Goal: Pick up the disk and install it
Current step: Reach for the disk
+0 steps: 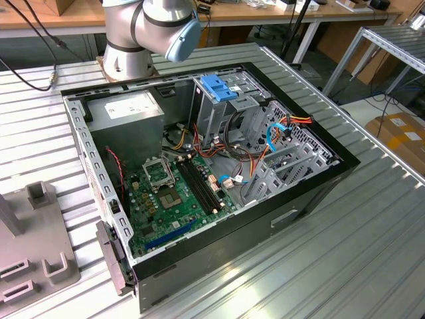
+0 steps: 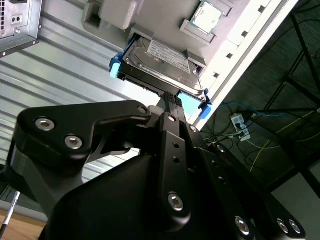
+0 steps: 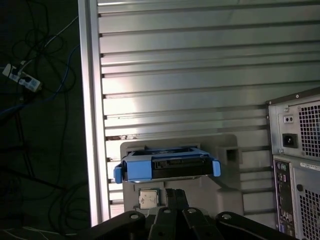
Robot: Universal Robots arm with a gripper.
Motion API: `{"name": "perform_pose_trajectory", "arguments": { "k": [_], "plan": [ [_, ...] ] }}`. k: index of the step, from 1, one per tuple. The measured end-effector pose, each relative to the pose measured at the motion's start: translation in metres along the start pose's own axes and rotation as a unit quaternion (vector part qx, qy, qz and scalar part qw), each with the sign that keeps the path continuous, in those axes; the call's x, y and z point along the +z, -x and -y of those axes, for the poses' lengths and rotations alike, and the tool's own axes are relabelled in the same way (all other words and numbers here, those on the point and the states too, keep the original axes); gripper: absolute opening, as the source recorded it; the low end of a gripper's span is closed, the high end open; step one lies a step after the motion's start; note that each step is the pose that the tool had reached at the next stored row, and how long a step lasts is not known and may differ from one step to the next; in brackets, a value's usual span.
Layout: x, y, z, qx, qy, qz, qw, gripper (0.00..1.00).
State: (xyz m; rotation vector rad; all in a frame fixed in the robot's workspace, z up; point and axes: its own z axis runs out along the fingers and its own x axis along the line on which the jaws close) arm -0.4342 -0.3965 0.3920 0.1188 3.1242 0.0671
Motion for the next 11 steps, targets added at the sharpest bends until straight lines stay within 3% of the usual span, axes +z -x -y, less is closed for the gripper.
{"name": "perform_pose_trajectory", "arguments": {
  "k": [11],
  "plan": [
    [0.0, -0.0046, -0.0008, 0.0, 0.0, 0.0, 1.0, 0.11]
  ]
}}
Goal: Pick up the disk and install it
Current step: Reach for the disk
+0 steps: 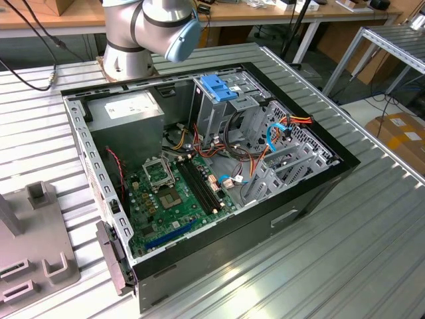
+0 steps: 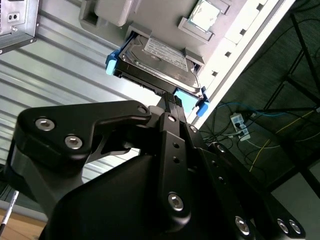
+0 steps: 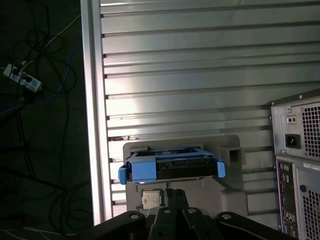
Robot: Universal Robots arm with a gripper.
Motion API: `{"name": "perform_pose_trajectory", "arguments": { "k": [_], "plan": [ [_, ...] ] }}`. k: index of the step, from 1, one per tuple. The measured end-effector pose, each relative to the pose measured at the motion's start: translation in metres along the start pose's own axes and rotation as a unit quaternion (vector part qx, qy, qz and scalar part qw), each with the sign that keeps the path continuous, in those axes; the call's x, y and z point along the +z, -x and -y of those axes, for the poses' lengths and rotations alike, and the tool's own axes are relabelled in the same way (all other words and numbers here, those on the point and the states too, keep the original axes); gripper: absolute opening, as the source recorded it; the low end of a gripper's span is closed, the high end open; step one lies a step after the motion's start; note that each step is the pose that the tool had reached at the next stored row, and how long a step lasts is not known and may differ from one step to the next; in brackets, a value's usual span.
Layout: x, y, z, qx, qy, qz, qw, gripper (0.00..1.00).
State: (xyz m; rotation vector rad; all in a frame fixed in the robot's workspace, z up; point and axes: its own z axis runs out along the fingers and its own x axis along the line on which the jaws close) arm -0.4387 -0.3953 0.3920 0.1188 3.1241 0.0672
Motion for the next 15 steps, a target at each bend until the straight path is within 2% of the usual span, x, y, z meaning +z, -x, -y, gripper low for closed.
{"name": "perform_pose_trajectory", "arguments": {
  "k": [11, 15],
  "plan": [
    [0.0002, -0.0028, -0.0008, 0.0, 0.0, 0.0, 1.0, 0.11],
    [0.0007, -0.0072, -0.0052, 0.0, 0.0, 0.0, 1.0, 0.11]
  ]
}}
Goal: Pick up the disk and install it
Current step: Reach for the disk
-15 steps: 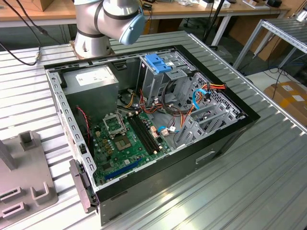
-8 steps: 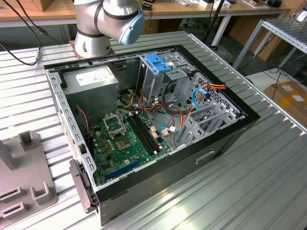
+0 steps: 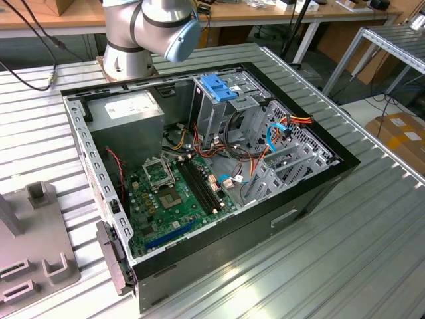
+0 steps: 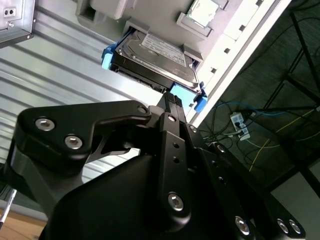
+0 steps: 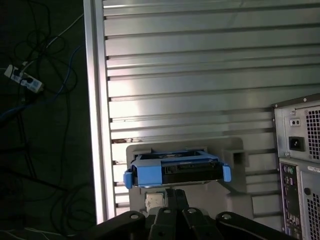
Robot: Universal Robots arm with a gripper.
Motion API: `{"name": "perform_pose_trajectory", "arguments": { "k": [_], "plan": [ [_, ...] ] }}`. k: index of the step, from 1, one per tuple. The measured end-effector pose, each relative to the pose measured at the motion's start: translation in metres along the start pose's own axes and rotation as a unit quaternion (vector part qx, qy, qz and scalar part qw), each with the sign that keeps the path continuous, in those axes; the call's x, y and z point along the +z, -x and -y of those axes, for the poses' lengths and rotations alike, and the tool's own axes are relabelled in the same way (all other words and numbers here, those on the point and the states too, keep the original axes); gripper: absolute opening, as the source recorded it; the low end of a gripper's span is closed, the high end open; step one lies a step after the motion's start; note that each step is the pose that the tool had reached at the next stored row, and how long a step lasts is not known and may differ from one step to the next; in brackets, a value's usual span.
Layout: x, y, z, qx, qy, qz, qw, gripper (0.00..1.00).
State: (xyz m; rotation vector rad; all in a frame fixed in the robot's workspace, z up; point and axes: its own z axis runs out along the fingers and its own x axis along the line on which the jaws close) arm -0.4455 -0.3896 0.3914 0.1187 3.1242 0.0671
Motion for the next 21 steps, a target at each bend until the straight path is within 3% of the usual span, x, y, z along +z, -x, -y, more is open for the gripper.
{"name": "perform_pose_trajectory", "arguments": {
  "k": [6, 7, 8, 9, 10, 21],
  "plan": [
    [0.0001, -0.0013, -0.0006, 0.0, 0.0, -0.0008, 1.0, 0.11],
    [0.0003, -0.0012, -0.0005, 0.001, -0.001, -0.0134, 0.99991, 0.11],
    [0.0007, -0.0011, -0.0005, 0.001, -0.0022, -0.0288, 0.99958, 0.11],
    [0.0008, -0.001, -0.0005, 0.002, -0.003, -0.0397, 0.99921, 0.11],
    [0.001, -0.0011, -0.0005, 0.002, -0.0034, -0.0449, 0.99898, 0.11],
    [0.0009, -0.001, -0.0005, 0.002, -0.0037, -0.048, 0.99884, 0.11]
  ]
}}
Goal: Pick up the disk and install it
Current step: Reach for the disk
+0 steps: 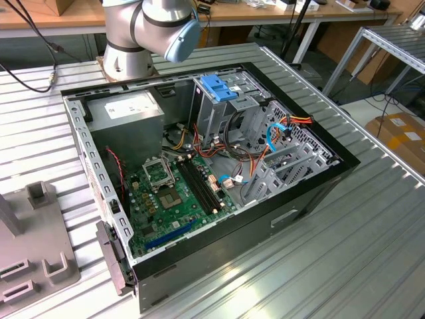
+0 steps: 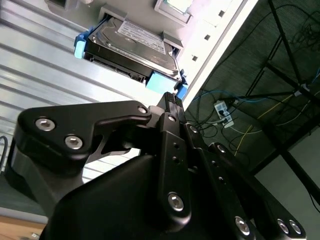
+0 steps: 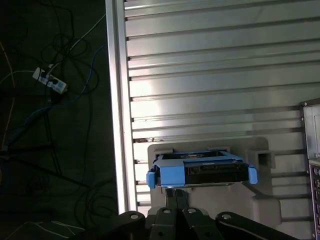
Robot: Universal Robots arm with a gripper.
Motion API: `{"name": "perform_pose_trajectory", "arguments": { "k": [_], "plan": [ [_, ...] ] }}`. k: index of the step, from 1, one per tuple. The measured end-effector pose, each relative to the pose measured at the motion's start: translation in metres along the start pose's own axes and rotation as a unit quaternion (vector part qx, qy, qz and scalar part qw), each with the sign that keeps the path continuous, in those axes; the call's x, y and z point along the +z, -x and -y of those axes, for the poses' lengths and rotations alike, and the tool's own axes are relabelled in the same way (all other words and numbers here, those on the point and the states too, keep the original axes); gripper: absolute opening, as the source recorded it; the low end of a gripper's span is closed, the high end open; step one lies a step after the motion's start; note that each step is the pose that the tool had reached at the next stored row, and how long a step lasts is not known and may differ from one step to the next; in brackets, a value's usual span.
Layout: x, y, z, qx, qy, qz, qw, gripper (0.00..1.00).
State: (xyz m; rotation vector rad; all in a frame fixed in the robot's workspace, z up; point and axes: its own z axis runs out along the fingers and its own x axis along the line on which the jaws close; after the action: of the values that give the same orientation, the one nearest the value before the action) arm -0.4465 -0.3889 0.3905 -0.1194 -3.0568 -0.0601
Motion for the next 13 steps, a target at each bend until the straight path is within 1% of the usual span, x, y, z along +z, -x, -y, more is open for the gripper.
{"name": "perform_pose_trajectory", "arguments": {
  "k": [8, 10, 13],
  "plan": [
    [0.0, 0.0, 0.0, 0.0, -0.0001, -0.0016, 1.0, 0.11],
    [0.0, 0.0, 0.0, 0.0, -0.0003, -0.0033, 0.99999, 0.11],
    [0.0, 0.0, 0.0, 0.0, -0.0003, -0.0039, 0.99999, 0.11]
  ]
}}
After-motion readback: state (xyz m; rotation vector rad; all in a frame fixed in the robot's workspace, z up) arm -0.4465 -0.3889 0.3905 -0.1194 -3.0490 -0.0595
